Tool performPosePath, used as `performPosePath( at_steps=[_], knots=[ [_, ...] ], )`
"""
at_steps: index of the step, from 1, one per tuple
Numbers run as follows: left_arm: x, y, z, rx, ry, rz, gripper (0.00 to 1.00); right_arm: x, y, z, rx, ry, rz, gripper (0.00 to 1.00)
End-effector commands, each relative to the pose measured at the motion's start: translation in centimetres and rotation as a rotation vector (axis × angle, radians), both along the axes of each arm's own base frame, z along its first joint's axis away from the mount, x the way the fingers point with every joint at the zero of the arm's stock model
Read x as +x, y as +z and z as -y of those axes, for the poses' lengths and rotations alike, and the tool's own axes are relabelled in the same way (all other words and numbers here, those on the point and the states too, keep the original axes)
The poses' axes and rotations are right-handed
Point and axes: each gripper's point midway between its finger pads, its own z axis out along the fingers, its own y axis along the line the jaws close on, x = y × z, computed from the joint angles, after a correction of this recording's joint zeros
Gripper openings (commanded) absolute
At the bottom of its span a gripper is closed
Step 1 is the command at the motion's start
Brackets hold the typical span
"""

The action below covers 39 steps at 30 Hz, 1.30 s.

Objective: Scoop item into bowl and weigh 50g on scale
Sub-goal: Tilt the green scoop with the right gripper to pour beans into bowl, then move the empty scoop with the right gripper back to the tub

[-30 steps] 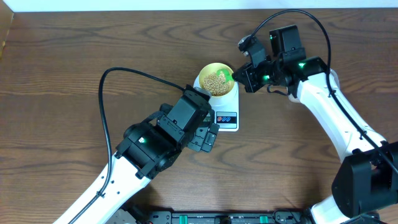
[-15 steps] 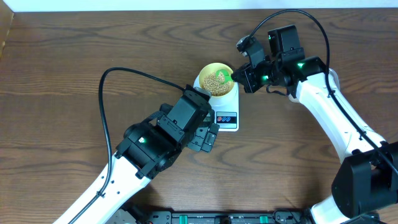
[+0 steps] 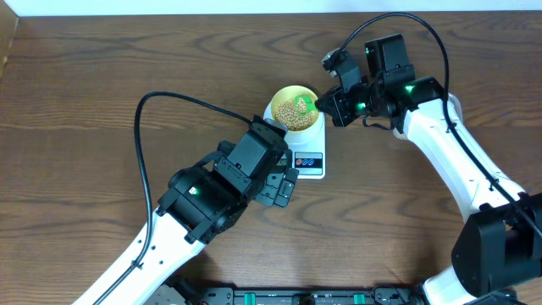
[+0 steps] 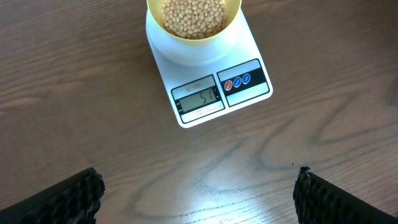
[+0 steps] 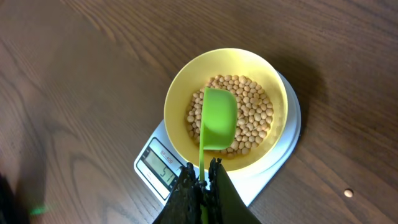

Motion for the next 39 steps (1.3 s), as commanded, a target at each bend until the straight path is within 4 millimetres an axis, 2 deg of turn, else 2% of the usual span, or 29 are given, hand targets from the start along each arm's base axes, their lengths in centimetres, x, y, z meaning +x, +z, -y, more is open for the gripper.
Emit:
performPosePath(
  at_steps=[1,4,15,26,30,39],
  knots=[
    [0.2,0.3,-0.1,0.009,-0.003,0.013,1.00,0.2,0.7,-0.6,0.004,0.010,0.015,0.01],
    [0.2,0.3,-0.1,0.009,-0.003,0.013,1.00,0.3,1.1,-0.3,0.053,-0.012,-0.018,0.01],
    [0.2,0.3,-0.1,0.009,-0.002,0.013,1.00,1.6,4.2,3.0,0.339,-0.119,-0.169,0.01],
    [0.2,0.3,-0.1,0.009,-0.003,0.013,1.00,1.0,8.1,6.3,0.624,-0.097,-0.296,0.01],
    [0.2,0.3,-0.1,0.009,-0.003,0.013,1.00,1.2,8.2,9.0,0.656,-0.146,-0.308,0.01],
    [0.2,0.3,-0.1,0.009,-0.002,0.013,1.00,0.7,6.1,17.5,0.624,-0.349,-0.315,0.01]
  ],
)
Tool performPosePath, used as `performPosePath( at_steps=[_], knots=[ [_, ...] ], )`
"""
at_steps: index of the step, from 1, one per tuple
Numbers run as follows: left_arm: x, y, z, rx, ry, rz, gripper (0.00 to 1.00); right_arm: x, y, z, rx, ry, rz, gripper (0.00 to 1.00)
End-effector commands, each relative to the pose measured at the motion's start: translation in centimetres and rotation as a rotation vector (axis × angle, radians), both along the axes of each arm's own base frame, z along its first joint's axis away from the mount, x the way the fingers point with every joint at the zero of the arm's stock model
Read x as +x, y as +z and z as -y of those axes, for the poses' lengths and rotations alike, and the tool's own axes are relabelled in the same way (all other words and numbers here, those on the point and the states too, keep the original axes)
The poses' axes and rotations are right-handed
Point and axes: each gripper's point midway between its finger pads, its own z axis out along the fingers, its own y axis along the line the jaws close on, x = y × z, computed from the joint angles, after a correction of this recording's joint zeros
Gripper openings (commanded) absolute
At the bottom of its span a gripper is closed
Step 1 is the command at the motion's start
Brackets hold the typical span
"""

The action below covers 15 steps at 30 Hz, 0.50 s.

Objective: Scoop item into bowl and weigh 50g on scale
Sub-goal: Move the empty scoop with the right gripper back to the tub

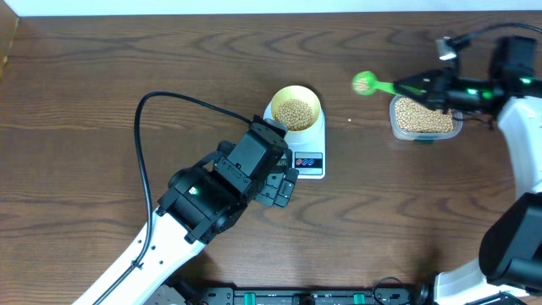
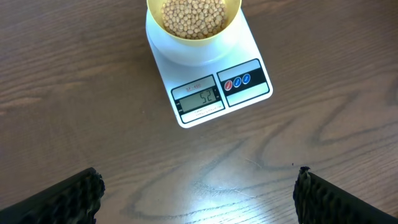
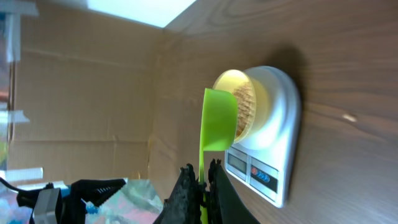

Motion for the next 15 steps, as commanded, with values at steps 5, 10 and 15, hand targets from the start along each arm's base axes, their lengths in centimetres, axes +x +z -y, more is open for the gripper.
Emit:
performPosePath(
  at_steps=[5,10,15],
  knots=[
    [1.4,0.8,-1.8,0.083,0.061,0.081,1.00,-1.2,-2.3,5.6,-0.154,-0.093,-0.033,0.01],
    [1.4,0.8,-1.8,0.084,0.061,0.081,1.00,-1.2,-3.1,6.3,-0.268,-0.107,-0.031,0.01],
    [1.4,0.8,-1.8,0.084,0.061,0.081,1.00,-1.4,-3.4,7.3,-0.357,-0.150,-0.053,0.01]
  ],
)
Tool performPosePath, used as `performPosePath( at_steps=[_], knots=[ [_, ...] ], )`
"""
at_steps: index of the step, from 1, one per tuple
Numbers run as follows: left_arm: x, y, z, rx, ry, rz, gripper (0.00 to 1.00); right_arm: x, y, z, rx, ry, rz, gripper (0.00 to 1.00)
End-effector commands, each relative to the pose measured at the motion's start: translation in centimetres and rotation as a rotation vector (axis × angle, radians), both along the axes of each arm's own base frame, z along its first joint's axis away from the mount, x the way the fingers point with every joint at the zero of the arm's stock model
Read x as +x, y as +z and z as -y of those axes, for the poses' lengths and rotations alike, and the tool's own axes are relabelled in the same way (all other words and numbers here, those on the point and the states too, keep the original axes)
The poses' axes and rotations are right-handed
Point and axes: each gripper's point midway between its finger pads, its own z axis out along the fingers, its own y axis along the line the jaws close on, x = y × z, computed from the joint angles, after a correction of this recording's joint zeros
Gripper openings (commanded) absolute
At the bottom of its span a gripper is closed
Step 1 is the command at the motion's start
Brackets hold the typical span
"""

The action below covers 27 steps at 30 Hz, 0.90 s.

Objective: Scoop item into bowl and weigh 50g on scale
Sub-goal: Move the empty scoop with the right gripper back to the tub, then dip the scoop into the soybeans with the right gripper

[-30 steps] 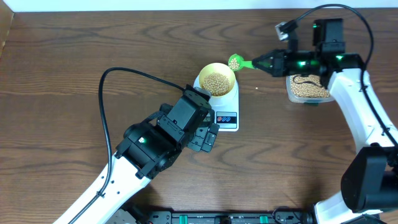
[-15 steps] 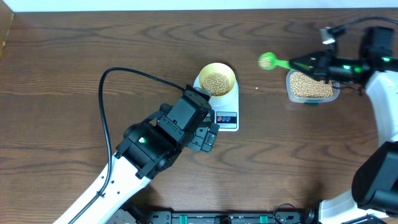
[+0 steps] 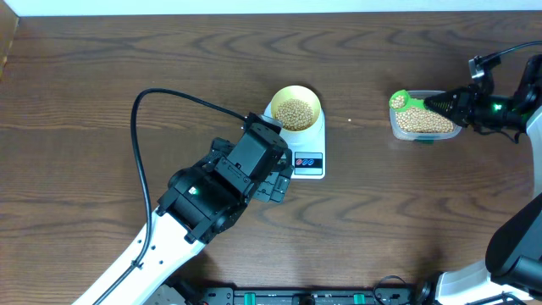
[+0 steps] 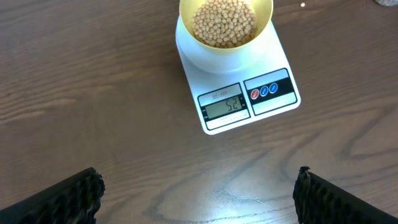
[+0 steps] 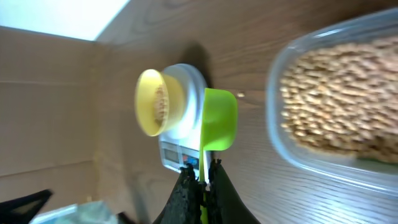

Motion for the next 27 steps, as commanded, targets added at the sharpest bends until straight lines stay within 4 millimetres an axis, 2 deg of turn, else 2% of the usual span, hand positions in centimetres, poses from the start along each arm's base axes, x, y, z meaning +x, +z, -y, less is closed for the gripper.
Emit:
performPosePath(
  at_steps=[1,7,18,27],
  knots=[
    [0.4,0.4,-0.3,0.020,0.006,0.021,1.00,0.0,0.9,1.1,-0.131,-0.019,0.033,0.01],
    [0.4,0.4,-0.3,0.020,0.006,0.021,1.00,-0.2,0.6,2.3,-0.225,-0.056,0.018,0.01],
    [0.4,0.4,-0.3,0.020,0.006,0.021,1.00,-0.2,-1.2,4.8,-0.410,-0.158,-0.079,0.01],
    [0.4,0.4,-0.3,0.020,0.006,0.021,1.00,0.3,-1.5,3.7,-0.528,-0.152,-0.094,0.01]
  ],
)
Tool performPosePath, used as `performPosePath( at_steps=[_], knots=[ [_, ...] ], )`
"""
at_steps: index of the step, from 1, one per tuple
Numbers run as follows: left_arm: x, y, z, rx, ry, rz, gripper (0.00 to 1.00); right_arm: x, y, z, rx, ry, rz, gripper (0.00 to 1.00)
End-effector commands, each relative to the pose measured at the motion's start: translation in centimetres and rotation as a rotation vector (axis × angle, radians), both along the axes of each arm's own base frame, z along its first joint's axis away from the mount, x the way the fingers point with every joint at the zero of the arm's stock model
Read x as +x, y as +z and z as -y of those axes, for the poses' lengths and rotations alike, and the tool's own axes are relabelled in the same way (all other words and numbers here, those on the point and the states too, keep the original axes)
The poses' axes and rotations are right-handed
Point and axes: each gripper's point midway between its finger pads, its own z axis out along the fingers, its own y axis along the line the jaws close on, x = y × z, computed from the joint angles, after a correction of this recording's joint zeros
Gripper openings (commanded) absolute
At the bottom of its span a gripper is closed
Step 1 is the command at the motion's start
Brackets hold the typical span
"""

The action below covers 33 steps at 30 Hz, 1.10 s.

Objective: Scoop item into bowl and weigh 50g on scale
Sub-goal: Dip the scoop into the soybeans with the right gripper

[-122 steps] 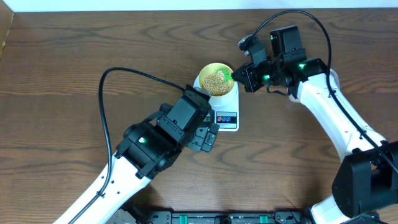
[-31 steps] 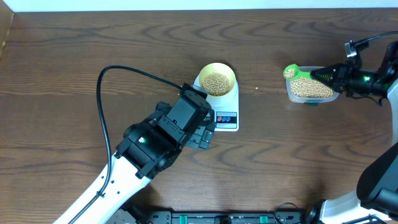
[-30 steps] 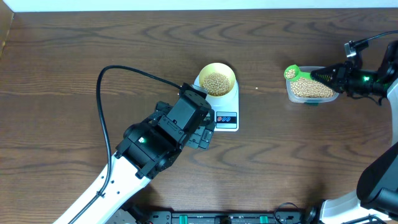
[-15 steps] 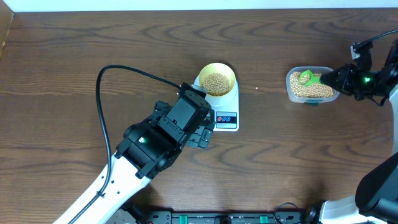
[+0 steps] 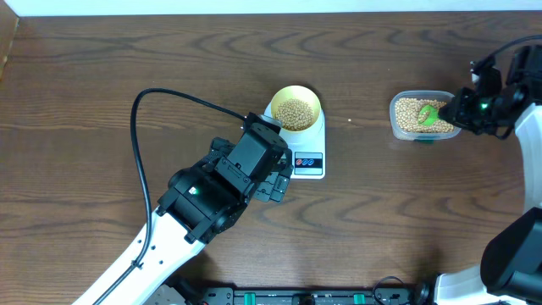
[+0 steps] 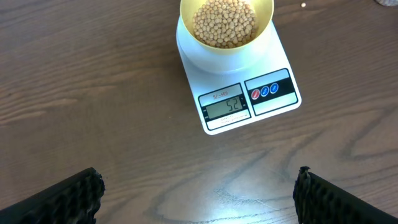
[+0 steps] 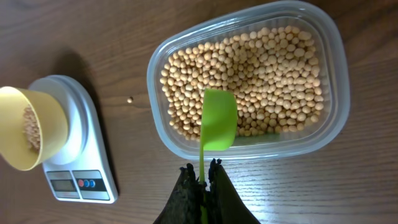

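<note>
A yellow bowl [image 6: 226, 25] of soybeans stands on the white scale [image 6: 249, 93], whose display reads 52. My left gripper [image 6: 199, 193] hangs open over bare wood just in front of the scale. A clear tub of soybeans [image 7: 249, 81] lies at the right of the table [image 5: 421, 114]. My right gripper [image 7: 201, 171] is shut on the handle of a green scoop [image 7: 218, 119], whose cup is turned face down over the beans in the tub. The overhead view shows the scoop [image 5: 428, 116] inside the tub.
One stray bean [image 7: 129, 99] lies on the wood between scale and tub. A black cable [image 5: 161, 102] loops from the left arm across the table's left half. The table's far edge runs along the top of the overhead view.
The right gripper moved the scoop from the tub's left rim to over the beans inside the tub. The scoop's cup now faces down. The left arm and scale reading stayed the same.
The scoop was over the yellow bowl with the scale reading 51. Then it was in the air between scale and tub, the display at 52. Then it stood at the tub's left rim, and now over the beans inside the tub.
</note>
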Motion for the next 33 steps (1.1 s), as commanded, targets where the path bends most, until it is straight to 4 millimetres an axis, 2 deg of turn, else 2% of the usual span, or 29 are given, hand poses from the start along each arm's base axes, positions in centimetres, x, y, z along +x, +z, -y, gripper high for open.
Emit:
performPosePath(
  at_steps=[1,13,22,33],
  knots=[
    [0.4,0.4,-0.3,0.018,0.005,0.020,1.00,0.8,1.8,-0.2,-0.093,-0.007,0.035,0.01],
    [0.4,0.4,-0.3,0.018,0.004,0.020,1.00,1.5,5.6,-0.8,-0.367,0.011,0.041,0.01],
    [0.4,0.4,-0.3,0.018,0.005,0.020,1.00,-0.1,5.5,0.3,-0.548,-0.022,-0.040,0.01],
    [0.4,0.4,-0.3,0.018,0.005,0.020,1.00,-0.3,6.0,1.0,-0.673,-0.034,-0.049,0.01]
  ],
)
